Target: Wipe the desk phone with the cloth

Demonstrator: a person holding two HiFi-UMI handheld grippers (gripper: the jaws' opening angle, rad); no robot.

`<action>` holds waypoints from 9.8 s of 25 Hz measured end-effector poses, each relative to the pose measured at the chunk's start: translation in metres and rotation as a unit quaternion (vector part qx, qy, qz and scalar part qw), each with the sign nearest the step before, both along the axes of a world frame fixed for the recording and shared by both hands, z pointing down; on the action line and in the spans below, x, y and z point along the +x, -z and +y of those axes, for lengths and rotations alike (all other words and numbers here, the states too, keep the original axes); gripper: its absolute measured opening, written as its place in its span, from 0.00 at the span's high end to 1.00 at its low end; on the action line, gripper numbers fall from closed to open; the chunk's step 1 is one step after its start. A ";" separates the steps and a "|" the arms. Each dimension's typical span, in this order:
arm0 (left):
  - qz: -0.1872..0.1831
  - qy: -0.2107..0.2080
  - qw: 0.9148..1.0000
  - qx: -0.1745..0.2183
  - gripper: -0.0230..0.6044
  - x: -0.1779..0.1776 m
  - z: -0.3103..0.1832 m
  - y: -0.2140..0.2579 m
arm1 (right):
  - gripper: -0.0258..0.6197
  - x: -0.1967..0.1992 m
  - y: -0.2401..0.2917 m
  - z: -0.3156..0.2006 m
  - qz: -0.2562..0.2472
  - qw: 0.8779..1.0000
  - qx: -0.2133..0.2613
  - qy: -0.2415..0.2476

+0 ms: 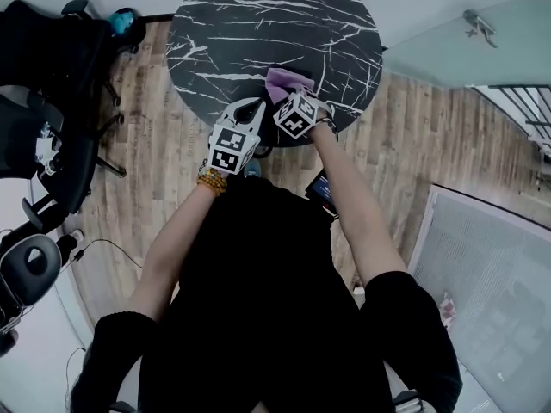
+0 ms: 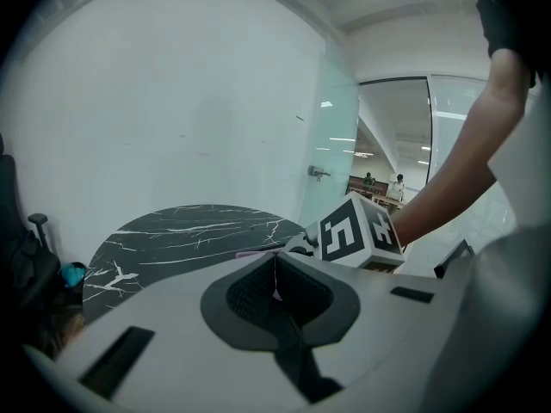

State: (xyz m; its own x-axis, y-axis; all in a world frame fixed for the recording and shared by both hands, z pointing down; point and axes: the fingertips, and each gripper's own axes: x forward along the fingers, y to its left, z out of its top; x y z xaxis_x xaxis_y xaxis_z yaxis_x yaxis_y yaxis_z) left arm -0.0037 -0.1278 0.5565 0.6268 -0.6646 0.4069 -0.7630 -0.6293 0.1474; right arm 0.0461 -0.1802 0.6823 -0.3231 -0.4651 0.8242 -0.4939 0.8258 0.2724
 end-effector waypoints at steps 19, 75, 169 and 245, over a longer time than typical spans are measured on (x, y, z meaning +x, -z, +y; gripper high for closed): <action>-0.008 0.000 1.000 -0.003 0.94 -0.008 0.005 -0.003 | 0.87 -0.006 -0.010 0.022 -0.005 1.000 -0.010 -0.009; -0.018 -0.001 1.000 -0.025 0.94 -0.018 0.019 -0.023 | 0.87 -0.032 -0.049 0.094 0.027 0.994 -0.062 0.081; -0.025 -0.016 0.998 -0.061 0.94 -0.009 0.014 -0.048 | 0.87 0.038 0.011 -0.025 -0.013 0.996 0.081 -0.048; -0.038 -0.036 0.997 -0.059 0.94 0.001 0.032 -0.050 | 0.87 0.010 -0.031 0.063 -0.006 0.999 -0.009 -0.031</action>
State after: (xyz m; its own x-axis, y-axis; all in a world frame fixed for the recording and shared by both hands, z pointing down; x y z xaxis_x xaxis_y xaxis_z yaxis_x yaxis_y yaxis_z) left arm -0.0029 -0.0957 0.6069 0.6347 -0.5638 0.5284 -0.7289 -0.6638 0.1673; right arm 0.0563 -0.1177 0.7134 -0.3046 -0.4700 0.8285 -0.5473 0.7982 0.2516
